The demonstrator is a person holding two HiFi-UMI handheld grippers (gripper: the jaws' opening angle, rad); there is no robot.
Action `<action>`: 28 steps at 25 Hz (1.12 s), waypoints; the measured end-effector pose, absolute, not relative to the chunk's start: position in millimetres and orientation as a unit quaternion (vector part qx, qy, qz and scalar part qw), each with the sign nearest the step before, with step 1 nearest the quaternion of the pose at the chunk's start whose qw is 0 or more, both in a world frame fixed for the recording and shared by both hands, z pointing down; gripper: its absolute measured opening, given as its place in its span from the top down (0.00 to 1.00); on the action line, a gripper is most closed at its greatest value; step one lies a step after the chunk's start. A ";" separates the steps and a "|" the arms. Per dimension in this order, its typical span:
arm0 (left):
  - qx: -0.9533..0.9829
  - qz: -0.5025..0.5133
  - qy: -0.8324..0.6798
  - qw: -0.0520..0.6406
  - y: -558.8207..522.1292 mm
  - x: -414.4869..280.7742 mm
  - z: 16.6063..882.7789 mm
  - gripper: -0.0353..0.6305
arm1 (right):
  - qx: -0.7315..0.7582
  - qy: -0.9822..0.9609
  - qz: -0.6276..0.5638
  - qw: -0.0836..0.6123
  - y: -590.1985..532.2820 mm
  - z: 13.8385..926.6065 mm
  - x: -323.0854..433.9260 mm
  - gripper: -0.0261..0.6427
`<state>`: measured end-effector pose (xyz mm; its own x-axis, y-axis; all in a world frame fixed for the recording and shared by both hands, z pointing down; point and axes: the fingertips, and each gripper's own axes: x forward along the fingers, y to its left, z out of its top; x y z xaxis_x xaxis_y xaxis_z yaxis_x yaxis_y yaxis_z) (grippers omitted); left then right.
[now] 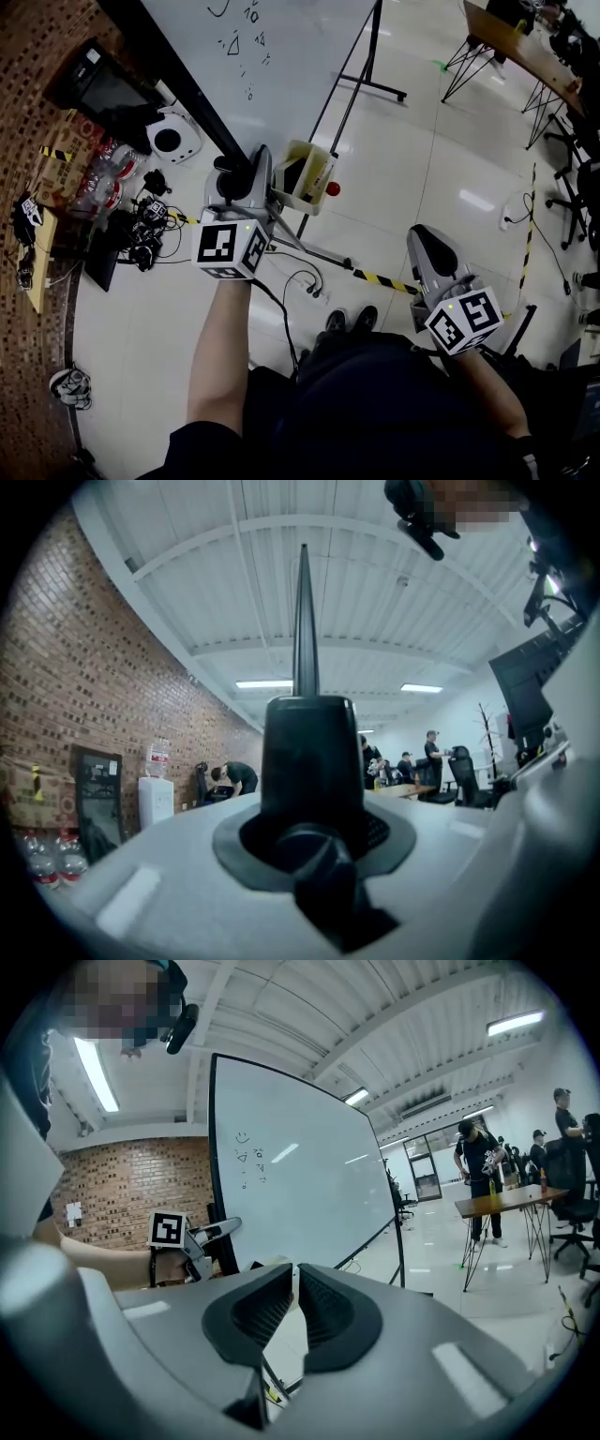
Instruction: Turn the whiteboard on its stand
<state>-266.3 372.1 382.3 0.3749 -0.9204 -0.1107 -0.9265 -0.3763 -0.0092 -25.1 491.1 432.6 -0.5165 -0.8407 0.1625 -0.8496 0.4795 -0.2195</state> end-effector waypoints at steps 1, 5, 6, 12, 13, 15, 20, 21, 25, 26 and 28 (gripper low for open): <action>-0.828 0.044 0.557 0.035 372.3 -266.5 382.0 0.76 | 0.489 -0.861 0.136 0.016 489.0 431.5 -28.1 0.92; -0.829 0.040 0.556 0.032 372.2 -265.8 384.1 0.76 | 0.486 -0.864 0.131 0.017 485.1 428.3 -35.2 0.92; -0.832 0.033 0.553 0.031 373.0 -264.9 386.9 0.76 | 0.487 -0.863 0.131 0.016 484.9 427.7 -35.7 0.92; -0.824 -0.012 0.566 0.014 415.9 -281.1 410.5 0.52 | 0.494 -0.860 0.127 0.007 482.0 425.5 -20.7 0.92; -0.812 -0.012 0.583 -0.003 428.7 -287.8 414.2 0.52 | 0.496 -0.859 0.128 0.005 479.1 426.4 -14.8 0.92; -0.786 -0.009 0.617 -0.040 455.7 -301.0 430.9 0.53 | 0.496 -0.858 0.132 0.000 472.9 428.1 -3.6 0.92; -0.739 -0.018 0.658 -0.142 512.0 -287.1 482.2 0.62 | 0.486 -0.863 0.137 -0.012 465.0 433.7 24.3 0.92; -0.741 -0.019 0.653 -0.153 516.4 -269.6 484.0 0.64 | 0.485 -0.863 0.140 -0.015 464.0 436.6 30.9 0.92; -0.777 -0.018 0.612 -0.145 517.2 -181.8 467.8 0.65 | 0.479 -0.865 0.149 -0.015 461.5 448.4 51.6 0.92; -0.790 -0.017 0.598 -0.136 515.2 -160.8 460.0 0.66 | 0.477 -0.866 0.150 -0.017 461.0 450.0 53.5 0.92; -0.814 -0.016 0.568 -0.116 511.8 -123.4 443.1 0.67 | 0.470 -0.870 0.151 -0.021 461.7 449.3 54.5 0.92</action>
